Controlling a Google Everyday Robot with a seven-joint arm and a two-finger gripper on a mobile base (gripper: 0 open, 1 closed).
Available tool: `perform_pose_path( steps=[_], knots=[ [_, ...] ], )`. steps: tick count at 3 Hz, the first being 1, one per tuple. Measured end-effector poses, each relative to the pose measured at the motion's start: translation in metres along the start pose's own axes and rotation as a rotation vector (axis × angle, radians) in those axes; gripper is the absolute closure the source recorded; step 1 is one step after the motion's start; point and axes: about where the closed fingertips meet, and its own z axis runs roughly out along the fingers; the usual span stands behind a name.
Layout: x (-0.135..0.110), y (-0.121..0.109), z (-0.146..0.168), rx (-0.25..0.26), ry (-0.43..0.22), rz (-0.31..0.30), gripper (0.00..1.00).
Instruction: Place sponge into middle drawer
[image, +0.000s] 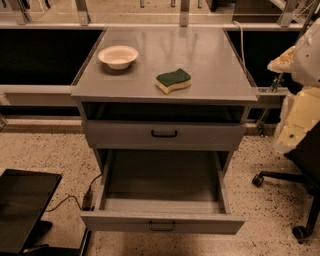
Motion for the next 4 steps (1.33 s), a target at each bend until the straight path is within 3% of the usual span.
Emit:
perform_pose_path(
  steps=[1, 2, 4],
  knots=[
    [-0.010, -0.029, 0.013, -0.059, -0.089, -0.039, 0.00],
    [-0.030, -0.074, 0.040, -0.125, -0.203, -0.079, 0.00],
    [-0.084, -0.156, 0.108, -0.160, -0.376, -0.113, 0.00]
  ],
)
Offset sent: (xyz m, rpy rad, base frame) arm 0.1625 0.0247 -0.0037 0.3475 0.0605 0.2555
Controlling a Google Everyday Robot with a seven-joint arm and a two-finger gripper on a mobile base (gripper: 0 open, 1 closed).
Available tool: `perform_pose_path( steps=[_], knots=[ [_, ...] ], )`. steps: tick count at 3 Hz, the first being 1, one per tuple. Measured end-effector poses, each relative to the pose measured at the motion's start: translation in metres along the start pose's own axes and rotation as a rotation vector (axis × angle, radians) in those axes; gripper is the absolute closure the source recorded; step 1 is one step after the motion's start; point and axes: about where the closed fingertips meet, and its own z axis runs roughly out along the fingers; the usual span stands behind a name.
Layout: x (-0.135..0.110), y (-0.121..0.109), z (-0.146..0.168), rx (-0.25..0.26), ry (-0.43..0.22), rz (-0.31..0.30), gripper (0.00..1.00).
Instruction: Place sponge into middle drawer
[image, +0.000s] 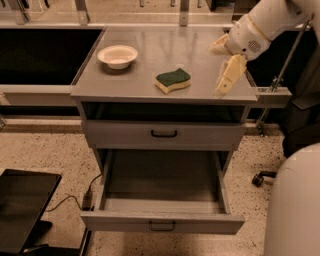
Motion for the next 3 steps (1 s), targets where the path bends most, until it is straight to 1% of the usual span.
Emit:
perform_pose_path(
  steps=[1, 2, 3],
  knots=[
    [-0.005, -0.033, 0.033, 0.008, -0.053, -0.008, 0.00],
    [-0.005, -0.033, 0.033, 0.008, -0.053, -0.008, 0.00],
    [-0.002, -0.050, 0.047, 0.019, -0.085, -0.010, 0.00]
  ],
)
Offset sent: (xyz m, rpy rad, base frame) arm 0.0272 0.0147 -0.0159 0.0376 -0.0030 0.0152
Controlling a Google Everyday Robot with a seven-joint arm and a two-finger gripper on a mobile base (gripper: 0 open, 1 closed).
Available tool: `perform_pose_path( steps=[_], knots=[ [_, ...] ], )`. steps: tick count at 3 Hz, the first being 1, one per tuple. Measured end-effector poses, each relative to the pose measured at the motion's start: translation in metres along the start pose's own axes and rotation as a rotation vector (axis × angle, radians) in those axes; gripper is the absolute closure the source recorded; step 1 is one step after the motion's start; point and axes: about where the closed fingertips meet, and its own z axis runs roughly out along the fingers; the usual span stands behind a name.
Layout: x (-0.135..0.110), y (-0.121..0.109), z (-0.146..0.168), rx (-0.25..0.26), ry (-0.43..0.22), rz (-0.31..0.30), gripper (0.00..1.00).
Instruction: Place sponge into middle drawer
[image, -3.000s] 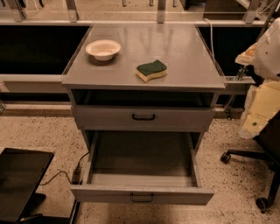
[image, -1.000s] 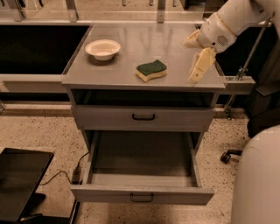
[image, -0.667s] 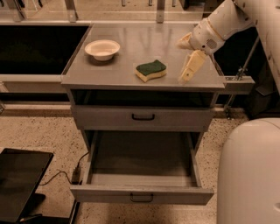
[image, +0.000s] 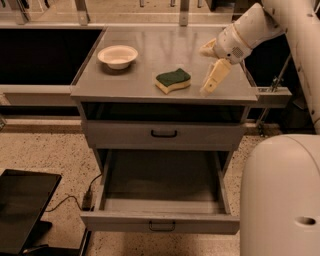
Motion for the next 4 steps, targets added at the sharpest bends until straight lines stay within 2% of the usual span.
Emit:
perform_pose_path(
  steps=[1, 2, 4],
  knots=[
    [-0.026, -0.045, 0.060, 0.009, -0.087, -0.074, 0.00],
    [-0.028, -0.048, 0.064, 0.014, -0.092, -0.074, 0.00],
    [-0.022, -0.045, 0.120, -0.081, -0.092, -0.048, 0.00]
  ],
)
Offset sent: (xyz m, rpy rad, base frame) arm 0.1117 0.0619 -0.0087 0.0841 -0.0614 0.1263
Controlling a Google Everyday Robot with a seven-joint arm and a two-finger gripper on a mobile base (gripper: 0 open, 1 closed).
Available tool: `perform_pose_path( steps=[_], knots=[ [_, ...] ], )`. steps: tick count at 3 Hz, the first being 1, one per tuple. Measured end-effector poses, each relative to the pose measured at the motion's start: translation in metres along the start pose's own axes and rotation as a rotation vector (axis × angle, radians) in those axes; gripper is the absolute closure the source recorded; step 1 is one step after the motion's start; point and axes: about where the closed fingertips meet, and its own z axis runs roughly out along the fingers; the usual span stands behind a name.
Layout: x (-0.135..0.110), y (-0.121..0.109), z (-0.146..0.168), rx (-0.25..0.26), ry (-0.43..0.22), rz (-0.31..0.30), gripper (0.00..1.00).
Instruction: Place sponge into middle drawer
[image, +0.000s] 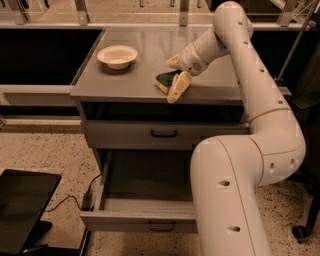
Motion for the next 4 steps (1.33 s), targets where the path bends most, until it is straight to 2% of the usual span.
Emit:
perform_pose_path(
  steps=[1, 2, 4],
  knots=[
    [-0.0014, -0.0046, 0.0026, 0.014, -0.007, -0.001, 0.00],
    [-0.0015, -0.0047, 0.0028, 0.014, -0.007, -0.001, 0.18],
    [-0.0015, -0.0048, 0.0028, 0.014, -0.007, -0.001, 0.65]
  ],
)
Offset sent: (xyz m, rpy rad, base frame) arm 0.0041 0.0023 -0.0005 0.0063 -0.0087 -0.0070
